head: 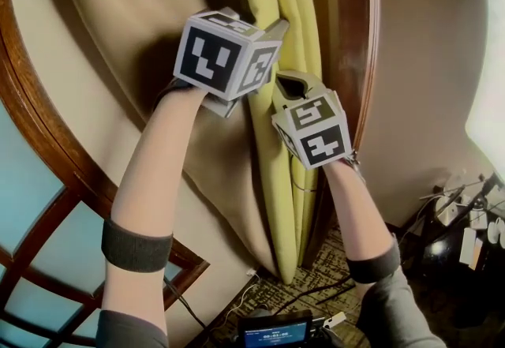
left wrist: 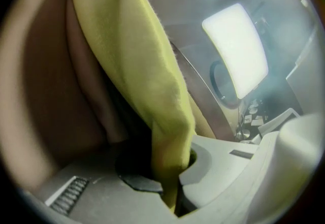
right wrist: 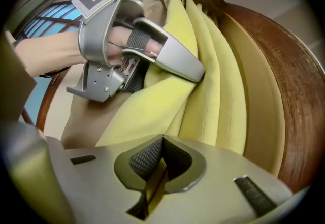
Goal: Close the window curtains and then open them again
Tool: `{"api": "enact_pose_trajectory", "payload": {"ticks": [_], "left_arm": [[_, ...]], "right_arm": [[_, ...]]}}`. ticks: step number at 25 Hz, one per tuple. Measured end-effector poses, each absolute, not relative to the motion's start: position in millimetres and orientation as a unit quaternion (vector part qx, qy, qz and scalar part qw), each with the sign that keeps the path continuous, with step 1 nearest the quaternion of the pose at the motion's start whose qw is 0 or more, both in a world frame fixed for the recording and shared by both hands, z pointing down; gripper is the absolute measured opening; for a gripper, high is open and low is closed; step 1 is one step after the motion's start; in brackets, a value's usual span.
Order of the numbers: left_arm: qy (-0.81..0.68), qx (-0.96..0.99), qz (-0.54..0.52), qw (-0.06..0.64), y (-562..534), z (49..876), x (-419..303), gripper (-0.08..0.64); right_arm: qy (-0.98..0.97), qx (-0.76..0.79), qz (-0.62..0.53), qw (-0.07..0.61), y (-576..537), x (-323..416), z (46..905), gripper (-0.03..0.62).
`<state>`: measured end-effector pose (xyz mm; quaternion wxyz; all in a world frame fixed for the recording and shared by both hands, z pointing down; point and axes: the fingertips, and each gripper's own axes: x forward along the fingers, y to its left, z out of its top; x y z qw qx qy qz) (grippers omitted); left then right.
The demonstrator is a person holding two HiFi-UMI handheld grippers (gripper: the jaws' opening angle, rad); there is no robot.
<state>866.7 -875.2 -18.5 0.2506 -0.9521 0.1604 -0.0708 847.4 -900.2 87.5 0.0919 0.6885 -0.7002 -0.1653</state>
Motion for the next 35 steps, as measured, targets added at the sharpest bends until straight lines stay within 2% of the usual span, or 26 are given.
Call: {"api": "enact_pose_trajectory", "payload": {"ticks": [7,13,19,28,35], "left_arm": [[0.145,-0.964,-0.073,0.209,-891.7,-5.7,885.3,0.008],[0.153,-0.963,-0.106,0.196,-883.1,9.1,871.8,0.009],[0.172,-0.961,-0.092,0.195,-857.3,17.9,850.4,0.01],[0.25,-0.954,-0.016,0.168,-829.6,32.3,785.0,0.011],[0.329,-0.927,0.022,0.179,-821.4,53.7,707.3,0.015]], "right_arm": [[-0.696,0.698,-0.139,0.095,-909.6,874.2,101.5,0.008],[-0.705,0.69,-0.132,0.099,-901.0,860.2,110.5,0.009],[-0.717,0.678,-0.124,0.1,-869.6,844.7,119.8,0.011],[-0.747,0.652,-0.107,0.072,-826.1,804.9,155.5,0.012],[-0.758,0.645,-0.073,0.068,-798.1,762.5,195.9,0.012]]}}
